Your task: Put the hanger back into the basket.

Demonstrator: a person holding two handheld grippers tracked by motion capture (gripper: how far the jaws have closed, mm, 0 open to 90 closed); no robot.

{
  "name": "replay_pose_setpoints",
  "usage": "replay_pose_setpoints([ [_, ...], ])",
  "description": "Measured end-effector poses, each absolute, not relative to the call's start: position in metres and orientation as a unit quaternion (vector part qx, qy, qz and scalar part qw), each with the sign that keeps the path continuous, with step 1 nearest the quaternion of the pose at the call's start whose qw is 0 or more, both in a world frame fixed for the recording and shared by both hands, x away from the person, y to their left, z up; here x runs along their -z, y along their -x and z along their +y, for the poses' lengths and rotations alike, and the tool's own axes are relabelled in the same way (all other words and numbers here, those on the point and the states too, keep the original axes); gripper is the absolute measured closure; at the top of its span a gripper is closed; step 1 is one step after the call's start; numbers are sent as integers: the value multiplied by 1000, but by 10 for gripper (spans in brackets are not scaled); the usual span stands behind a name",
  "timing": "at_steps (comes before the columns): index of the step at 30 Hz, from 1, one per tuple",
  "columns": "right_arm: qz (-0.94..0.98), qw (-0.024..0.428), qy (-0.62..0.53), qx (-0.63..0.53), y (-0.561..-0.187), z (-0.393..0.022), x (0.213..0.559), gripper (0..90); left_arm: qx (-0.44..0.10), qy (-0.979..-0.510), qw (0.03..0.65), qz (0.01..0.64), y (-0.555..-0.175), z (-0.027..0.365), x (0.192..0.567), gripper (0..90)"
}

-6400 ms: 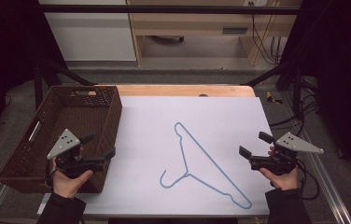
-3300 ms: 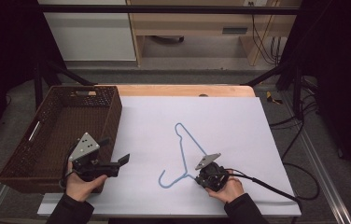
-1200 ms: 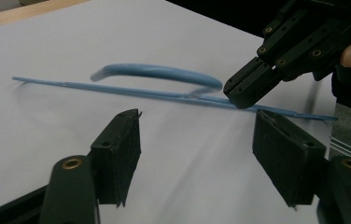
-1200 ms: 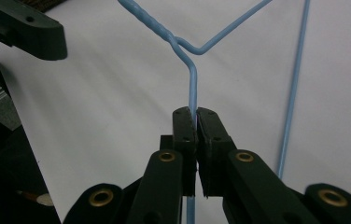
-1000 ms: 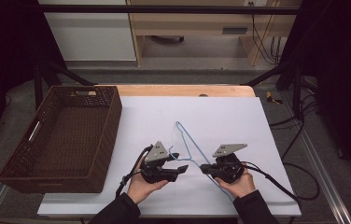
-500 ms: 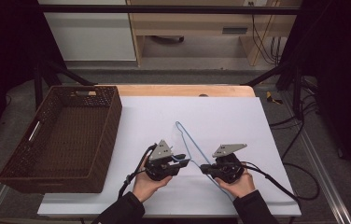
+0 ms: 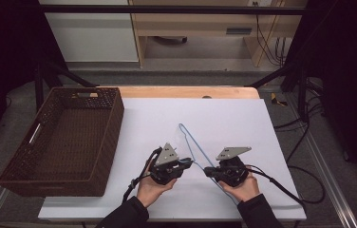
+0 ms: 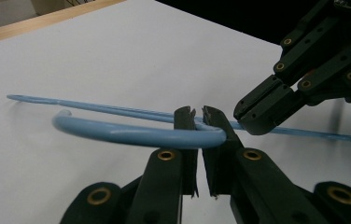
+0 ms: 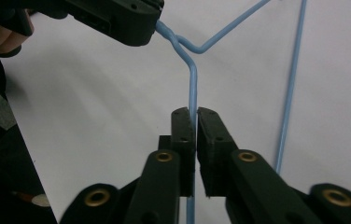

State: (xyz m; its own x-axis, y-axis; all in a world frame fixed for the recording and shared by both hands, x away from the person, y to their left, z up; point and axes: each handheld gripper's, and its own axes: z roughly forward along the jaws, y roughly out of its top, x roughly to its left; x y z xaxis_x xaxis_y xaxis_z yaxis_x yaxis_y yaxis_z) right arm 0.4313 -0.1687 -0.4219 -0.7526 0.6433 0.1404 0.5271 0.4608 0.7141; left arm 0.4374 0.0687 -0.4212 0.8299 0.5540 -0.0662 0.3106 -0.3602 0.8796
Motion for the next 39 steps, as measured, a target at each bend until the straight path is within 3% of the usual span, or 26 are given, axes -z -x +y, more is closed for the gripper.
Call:
replay_pose_setpoints([
  [5, 861, 109, -347, -356, -429, -165, 418, 627, -123, -817, 495, 269, -437, 68, 420, 844],
  [8, 864, 130, -344, -343, -428, -160, 416, 580, -125, -818, 492, 270, -436, 67, 419, 844],
  [14, 876, 134, -349, -306, -427, -142, 417, 669, -126, -818, 491, 271, -435, 66, 419, 844],
  [21, 882, 134, -350, -287, -429, -135, 423, 860, -126, -820, 490, 269, -435, 66, 418, 844],
  [26, 881, 137, -354, -281, -429, -136, 421, 874, -122, -818, 496, 265, -434, 66, 417, 828],
  [27, 880, 143, -354, -282, -429, -137, 421, 875, -124, -816, 498, 265, -434, 67, 417, 758],
  [34, 879, 157, -346, -289, -431, -151, 406, 877, -139, -817, 498, 255, -430, 81, 407, 507],
  [39, 879, 131, -318, -331, -435, -166, 387, 877, -165, -824, 483, 248, -426, 100, 398, 347],
])
